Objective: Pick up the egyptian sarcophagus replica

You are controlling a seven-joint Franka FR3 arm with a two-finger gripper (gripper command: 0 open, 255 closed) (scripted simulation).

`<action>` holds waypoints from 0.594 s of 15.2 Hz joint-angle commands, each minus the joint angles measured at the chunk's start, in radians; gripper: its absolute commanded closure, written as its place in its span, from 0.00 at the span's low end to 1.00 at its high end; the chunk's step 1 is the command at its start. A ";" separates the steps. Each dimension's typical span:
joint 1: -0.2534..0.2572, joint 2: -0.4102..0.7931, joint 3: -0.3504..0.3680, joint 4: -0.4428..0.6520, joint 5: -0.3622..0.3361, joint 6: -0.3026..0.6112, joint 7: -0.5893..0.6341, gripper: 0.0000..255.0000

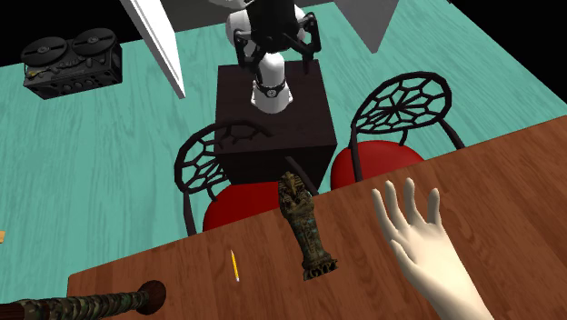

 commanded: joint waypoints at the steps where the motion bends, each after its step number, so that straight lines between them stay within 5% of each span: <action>1: 0.000 0.000 0.000 0.000 0.000 0.000 0.000 0.00; 9: 0.026 0.303 0.011 0.061 -0.005 0.170 -0.047 0.00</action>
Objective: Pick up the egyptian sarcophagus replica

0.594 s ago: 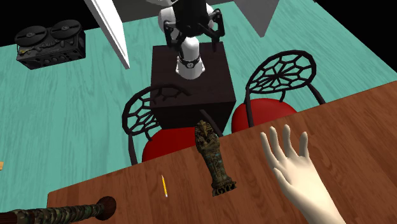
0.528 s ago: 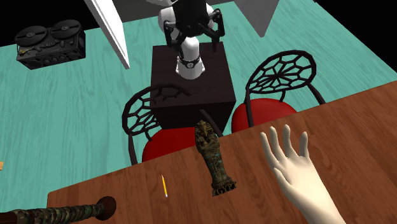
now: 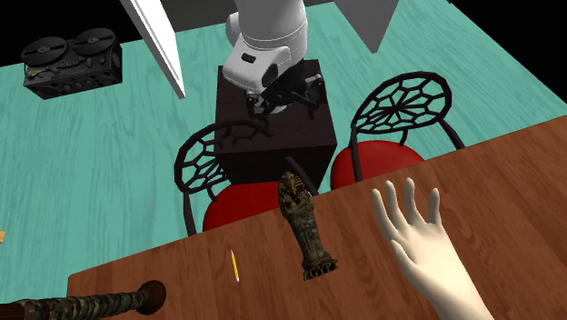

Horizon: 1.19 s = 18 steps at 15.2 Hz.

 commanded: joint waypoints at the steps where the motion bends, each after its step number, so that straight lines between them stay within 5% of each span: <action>1: 0.007 0.085 0.004 0.031 -0.001 0.035 -0.009 0.00; 18: 0.042 0.780 0.032 0.430 -0.035 0.179 -0.067 0.00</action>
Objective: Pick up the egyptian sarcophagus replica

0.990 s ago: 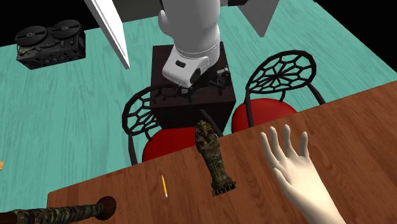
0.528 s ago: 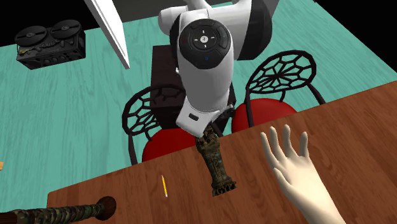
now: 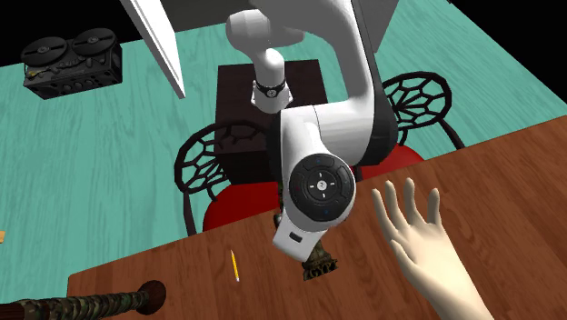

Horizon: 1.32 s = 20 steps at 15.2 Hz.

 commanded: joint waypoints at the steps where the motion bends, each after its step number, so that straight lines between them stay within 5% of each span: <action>1: 0.007 0.079 0.005 0.062 -0.007 -0.001 0.001 0.00; 7: 0.019 0.328 0.011 0.291 -0.030 -0.032 -0.008 0.00; 16: 0.020 0.381 0.012 0.268 -0.029 0.044 -0.011 0.00; 17: 0.019 0.382 0.011 0.266 -0.029 0.046 -0.012 1.00; 20: 0.018 0.383 0.011 0.267 -0.029 0.047 -0.013 1.00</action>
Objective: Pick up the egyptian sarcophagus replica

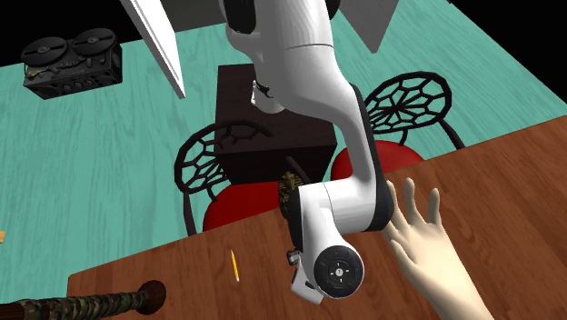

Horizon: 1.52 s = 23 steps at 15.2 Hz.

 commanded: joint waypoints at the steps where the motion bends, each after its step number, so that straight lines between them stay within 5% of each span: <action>1: -0.001 0.004 0.000 -0.002 0.000 0.002 -0.001 1.00; 23: 0.001 -0.095 0.000 0.060 -0.003 -0.157 0.009 1.00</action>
